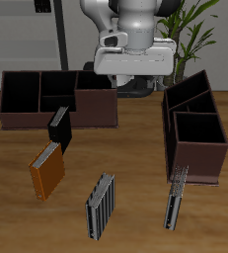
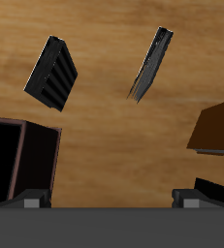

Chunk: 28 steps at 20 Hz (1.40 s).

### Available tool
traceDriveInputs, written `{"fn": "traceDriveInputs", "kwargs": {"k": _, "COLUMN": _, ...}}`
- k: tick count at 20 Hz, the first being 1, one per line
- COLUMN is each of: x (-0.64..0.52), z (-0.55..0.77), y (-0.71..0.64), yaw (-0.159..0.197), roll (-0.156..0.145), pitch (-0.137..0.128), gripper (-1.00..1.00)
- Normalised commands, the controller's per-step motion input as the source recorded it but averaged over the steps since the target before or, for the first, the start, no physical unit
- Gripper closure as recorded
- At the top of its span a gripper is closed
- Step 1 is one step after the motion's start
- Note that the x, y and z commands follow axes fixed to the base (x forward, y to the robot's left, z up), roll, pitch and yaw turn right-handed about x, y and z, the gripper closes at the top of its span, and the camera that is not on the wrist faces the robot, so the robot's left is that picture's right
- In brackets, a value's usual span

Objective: Place the right striped book into the back desk caddy's right compartment and place the orange book into the left desk caddy's right compartment and place the black book into the left desk caddy's left compartment

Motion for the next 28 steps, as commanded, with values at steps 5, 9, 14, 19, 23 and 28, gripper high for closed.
{"fn": "traceDriveInputs", "kwargs": {"k": 5, "x": 0.45, "z": -0.05, "y": 0.18, "yaw": 0.017, "roll": -0.017, "pitch": -0.007, "gripper": -1.0}}
{"fn": "traceDriveInputs", "kwargs": {"k": 9, "x": 0.51, "z": -0.12, "y": 0.07, "yaw": -0.039, "roll": -0.009, "pitch": 0.005, "gripper": -1.0}}
{"fn": "traceDriveInputs", "kwargs": {"k": 14, "x": 0.4, "z": -0.15, "y": 0.02, "yaw": -0.019, "roll": 0.008, "pitch": 0.004, "gripper": -1.0}}
{"fn": "traceDriveInputs", "kwargs": {"k": 19, "x": 0.37, "z": -0.11, "y": -0.24, "yaw": -0.051, "roll": 0.013, "pitch": 0.003, "gripper": -1.0}}
{"fn": "traceDriveInputs", "kwargs": {"k": 23, "x": 0.3, "z": -0.07, "y": -0.29, "yaw": -0.04, "roll": 0.005, "pitch": 0.017, "gripper": -1.0}}
{"fn": "traceDriveInputs", "kwargs": {"k": 28, "x": 0.48, "z": -0.13, "y": -0.46, "yaw": -0.038, "roll": -0.004, "pitch": 0.038, "gripper": -1.0}}
